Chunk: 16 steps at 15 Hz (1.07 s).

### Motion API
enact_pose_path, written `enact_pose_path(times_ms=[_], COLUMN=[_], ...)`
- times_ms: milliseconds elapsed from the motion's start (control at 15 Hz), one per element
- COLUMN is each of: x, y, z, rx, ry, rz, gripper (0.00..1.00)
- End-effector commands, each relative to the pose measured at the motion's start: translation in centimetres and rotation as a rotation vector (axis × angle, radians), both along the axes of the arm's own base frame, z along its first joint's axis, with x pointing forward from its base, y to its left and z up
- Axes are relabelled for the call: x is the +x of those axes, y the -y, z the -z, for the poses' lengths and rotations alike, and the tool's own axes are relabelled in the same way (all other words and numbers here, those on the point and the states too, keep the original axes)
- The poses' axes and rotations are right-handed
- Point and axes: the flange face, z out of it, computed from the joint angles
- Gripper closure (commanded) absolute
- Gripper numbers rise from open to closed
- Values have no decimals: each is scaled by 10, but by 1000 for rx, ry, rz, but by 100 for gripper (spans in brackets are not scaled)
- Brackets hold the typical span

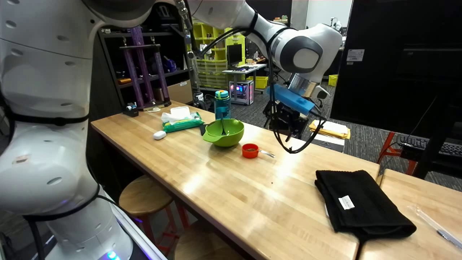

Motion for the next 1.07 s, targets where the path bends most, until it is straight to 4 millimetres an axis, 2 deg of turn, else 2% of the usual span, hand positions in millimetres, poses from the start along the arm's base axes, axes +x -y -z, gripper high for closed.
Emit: enact_pose_path(times_ms=[0,200,600,1000], x=[0,0,17,40], y=[1,1,14,16], z=[-1,-1,29,53], rx=[1,1,2,18], ry=[-1,-1,-2,29], rz=[0,0,-15,-37], gripper=[0,0,0,0])
